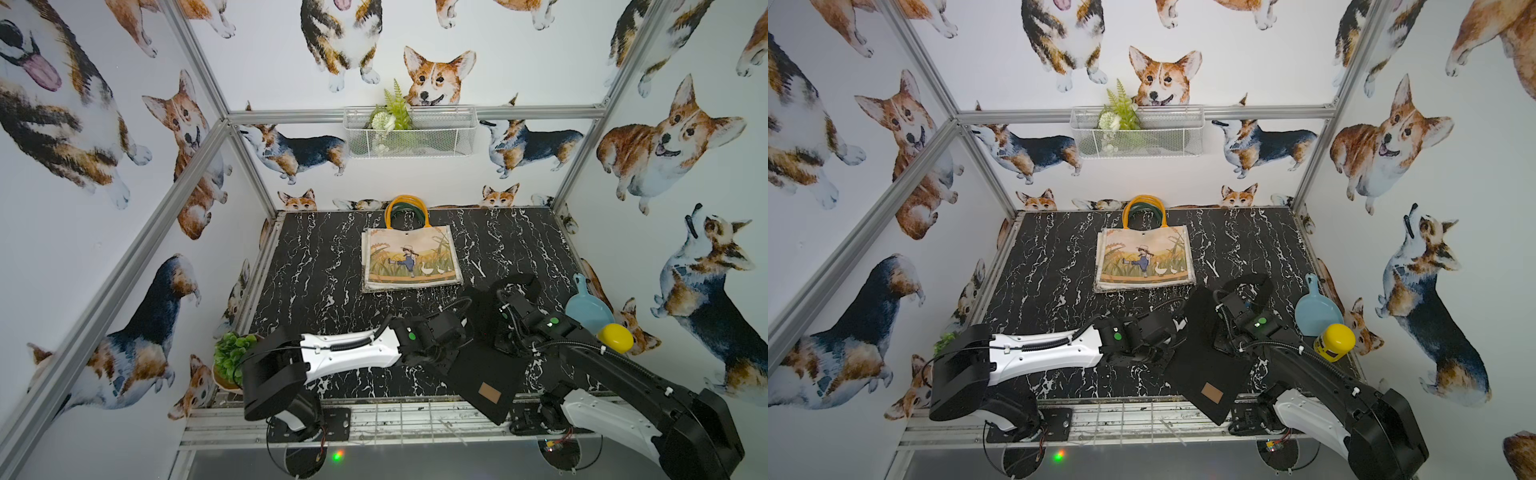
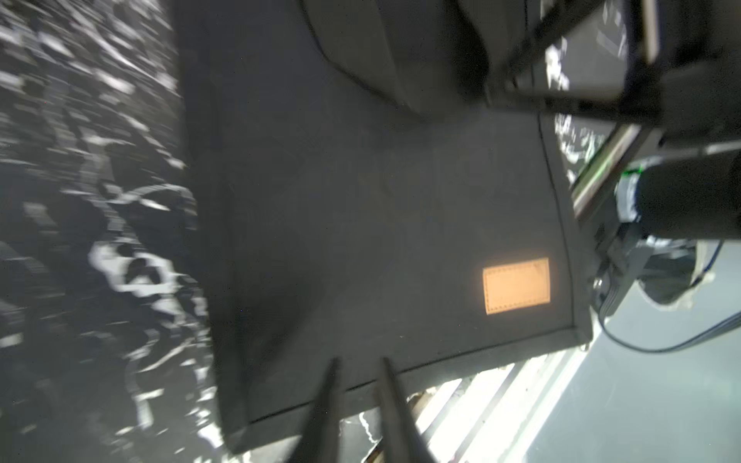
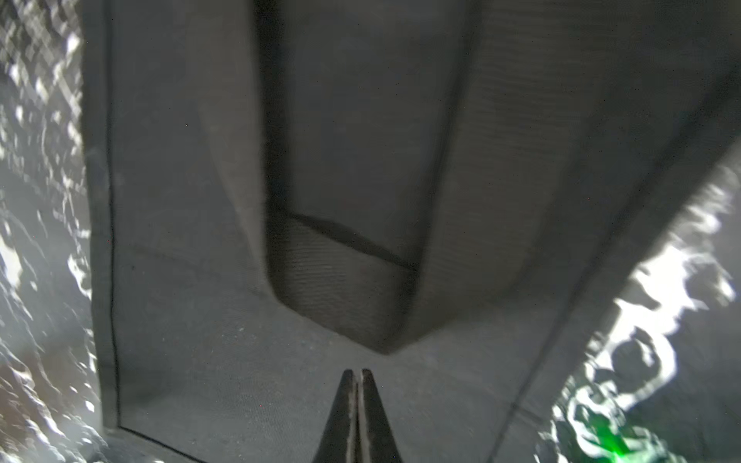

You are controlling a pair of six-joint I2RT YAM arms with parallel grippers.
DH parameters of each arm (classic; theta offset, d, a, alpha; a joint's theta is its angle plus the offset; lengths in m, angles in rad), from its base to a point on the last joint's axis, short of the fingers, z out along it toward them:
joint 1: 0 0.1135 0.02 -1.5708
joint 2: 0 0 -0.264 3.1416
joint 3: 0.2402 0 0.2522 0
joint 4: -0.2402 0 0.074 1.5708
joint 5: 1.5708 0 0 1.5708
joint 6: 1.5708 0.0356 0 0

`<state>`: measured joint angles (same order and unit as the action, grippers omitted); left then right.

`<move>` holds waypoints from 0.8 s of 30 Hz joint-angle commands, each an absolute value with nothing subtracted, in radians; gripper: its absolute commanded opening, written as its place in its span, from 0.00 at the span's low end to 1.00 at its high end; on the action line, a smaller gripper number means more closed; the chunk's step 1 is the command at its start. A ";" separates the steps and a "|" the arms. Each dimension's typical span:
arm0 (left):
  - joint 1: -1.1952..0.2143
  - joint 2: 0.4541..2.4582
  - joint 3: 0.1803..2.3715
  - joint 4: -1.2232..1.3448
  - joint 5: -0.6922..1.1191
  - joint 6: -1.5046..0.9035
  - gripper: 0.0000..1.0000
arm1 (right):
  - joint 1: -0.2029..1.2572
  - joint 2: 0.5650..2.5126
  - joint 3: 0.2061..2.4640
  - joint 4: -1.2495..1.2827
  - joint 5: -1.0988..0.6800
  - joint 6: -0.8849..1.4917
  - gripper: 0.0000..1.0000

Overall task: Put away the canvas bag
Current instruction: Adjust the canvas bag at the center of the board.

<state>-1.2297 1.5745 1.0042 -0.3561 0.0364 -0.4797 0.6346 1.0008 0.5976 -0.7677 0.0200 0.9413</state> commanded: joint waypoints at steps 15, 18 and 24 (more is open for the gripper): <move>-1.238 1.737 0.896 -0.166 0.129 -0.437 0.00 | 1.060 1.093 0.376 -0.264 0.615 1.024 0.00; -1.237 1.749 0.878 -0.160 0.122 -0.444 0.00 | 1.059 1.097 0.358 -0.273 0.655 1.070 0.00; -1.226 1.753 0.822 -0.143 0.130 -0.458 0.00 | 1.058 1.100 0.316 -0.278 0.656 1.133 0.00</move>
<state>-1.2304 1.7340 0.8627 -0.0650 0.1493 -0.4469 1.0584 1.1000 0.3378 -0.2878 0.6064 1.0599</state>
